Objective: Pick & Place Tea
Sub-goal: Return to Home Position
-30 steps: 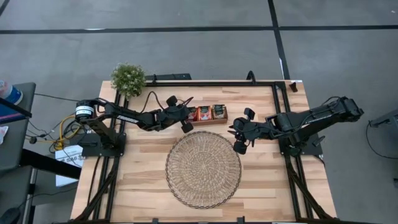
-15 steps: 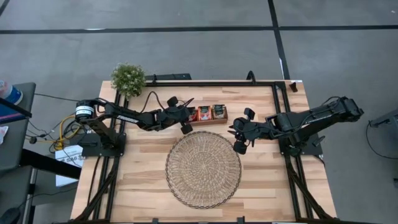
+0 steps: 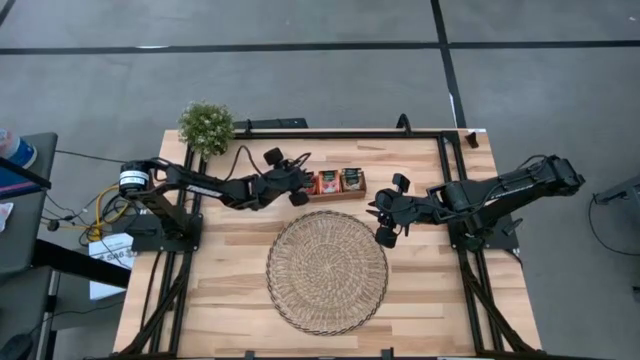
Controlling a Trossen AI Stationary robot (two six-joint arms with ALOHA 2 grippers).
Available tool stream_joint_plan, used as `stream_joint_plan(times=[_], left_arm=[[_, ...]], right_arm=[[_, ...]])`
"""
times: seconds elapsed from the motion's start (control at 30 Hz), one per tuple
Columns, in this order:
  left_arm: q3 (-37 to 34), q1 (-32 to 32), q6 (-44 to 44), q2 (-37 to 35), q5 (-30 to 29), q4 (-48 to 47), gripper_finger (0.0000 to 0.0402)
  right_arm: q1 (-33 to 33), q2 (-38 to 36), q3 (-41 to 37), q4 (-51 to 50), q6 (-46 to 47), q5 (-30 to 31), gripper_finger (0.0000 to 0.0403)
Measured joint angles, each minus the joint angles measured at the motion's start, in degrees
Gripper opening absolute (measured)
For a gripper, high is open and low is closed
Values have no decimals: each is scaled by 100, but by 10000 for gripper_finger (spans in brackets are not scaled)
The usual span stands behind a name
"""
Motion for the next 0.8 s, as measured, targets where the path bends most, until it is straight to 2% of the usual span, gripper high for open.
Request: stream_joint_plan(times=[0.23,0.5,0.8], left_arm=[[357,35,-11,1,792,-345,123],[366,-22,403,13,637,-1212,121],[366,-185,790,13,617,-1362,121]], right_arm=[[0,0,0,0,0,2,75],[0,0,0,0,0,2,75],[0,0,0,2,2,2,75]])
